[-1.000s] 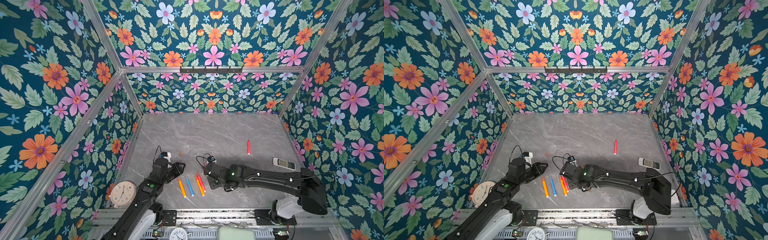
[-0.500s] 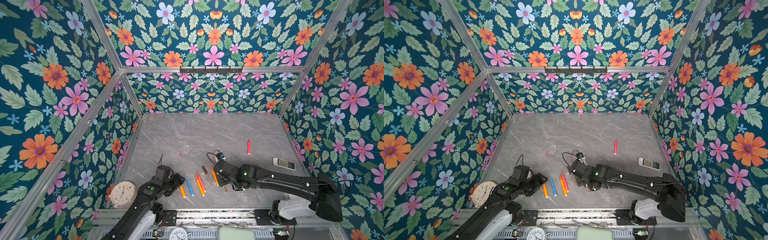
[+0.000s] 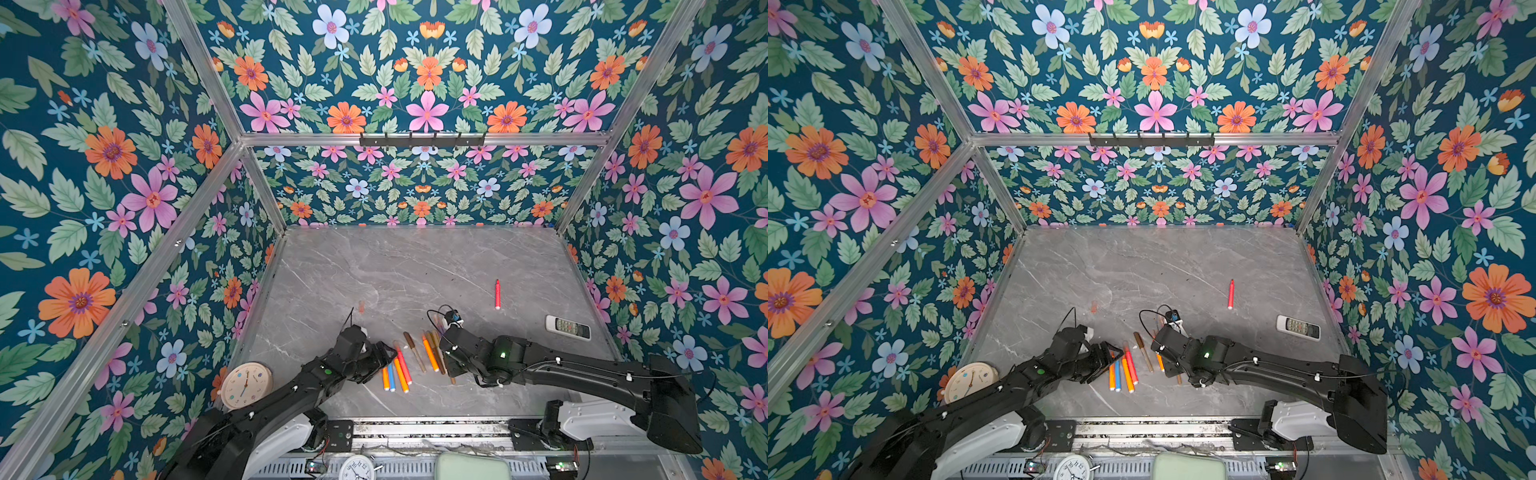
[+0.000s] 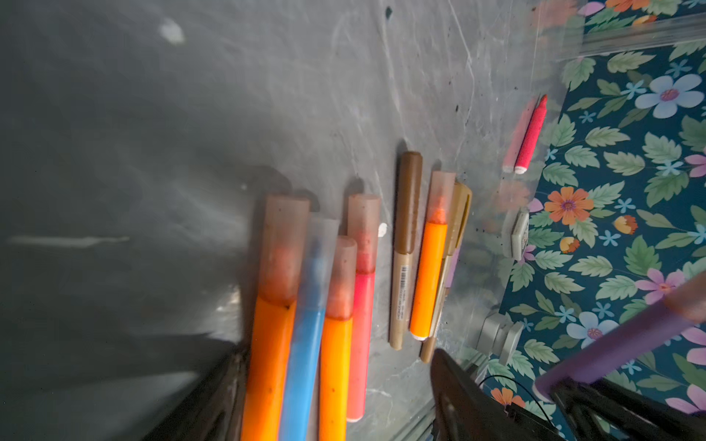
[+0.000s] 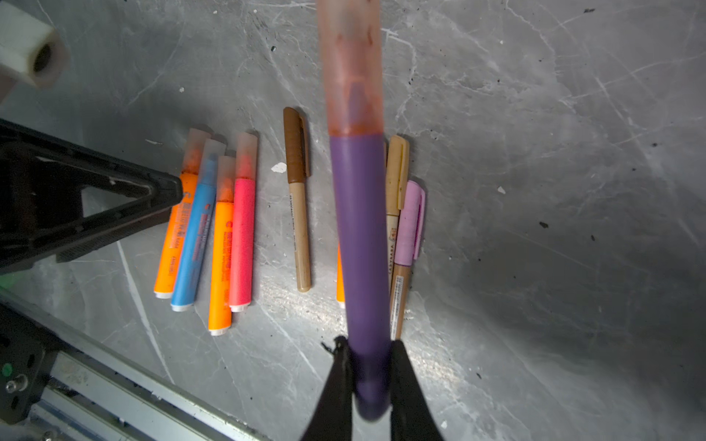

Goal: Remove pen caps from pens
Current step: Move the pens from the bottom-center of the table.

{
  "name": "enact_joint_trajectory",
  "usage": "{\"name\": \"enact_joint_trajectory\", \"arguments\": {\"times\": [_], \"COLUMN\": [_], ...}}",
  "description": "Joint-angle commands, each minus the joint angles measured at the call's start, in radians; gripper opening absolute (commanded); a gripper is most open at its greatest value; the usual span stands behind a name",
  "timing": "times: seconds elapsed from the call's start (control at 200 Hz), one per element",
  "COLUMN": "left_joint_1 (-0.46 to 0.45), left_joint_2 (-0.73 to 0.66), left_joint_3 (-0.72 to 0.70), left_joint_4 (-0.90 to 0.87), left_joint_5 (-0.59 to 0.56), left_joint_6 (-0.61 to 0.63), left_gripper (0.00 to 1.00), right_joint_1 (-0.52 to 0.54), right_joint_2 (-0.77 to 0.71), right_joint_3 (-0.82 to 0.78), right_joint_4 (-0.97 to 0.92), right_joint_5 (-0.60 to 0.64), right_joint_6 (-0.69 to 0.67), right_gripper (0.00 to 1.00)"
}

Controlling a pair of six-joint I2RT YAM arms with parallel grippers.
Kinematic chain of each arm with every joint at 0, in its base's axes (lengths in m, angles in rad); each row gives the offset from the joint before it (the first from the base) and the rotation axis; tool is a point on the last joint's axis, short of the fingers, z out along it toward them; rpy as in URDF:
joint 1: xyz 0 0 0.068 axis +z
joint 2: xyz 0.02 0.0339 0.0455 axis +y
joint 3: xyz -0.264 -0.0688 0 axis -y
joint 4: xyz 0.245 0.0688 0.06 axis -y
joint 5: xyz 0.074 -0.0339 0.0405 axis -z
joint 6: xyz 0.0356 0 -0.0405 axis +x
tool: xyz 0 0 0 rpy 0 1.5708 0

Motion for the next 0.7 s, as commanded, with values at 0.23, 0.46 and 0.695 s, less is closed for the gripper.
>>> {"name": "enact_joint_trajectory", "arguments": {"times": [0.23,0.46,0.695], "left_joint_1": [-0.042,-0.044,-0.042], "left_joint_2": [0.142,0.083,-0.095], "left_joint_3": [0.033,0.127,0.314], "left_joint_4": [0.112,-0.076,-0.319], "left_joint_5": [-0.001,-0.128,-0.324], "left_joint_6": [-0.014,0.107,0.348], "left_gripper": [0.78,0.77,0.77], "right_joint_1": [-0.003,-0.002,-0.004], "right_joint_2": [-0.038,-0.055,-0.110], "right_joint_3": [-0.041,-0.038,-0.033], "right_joint_4": [0.025,0.021,0.023], "right_joint_5": [0.014,0.007,-0.028], "right_joint_6": [0.026,-0.011,-0.100], "right_gripper": [0.01,0.01,0.00]}}
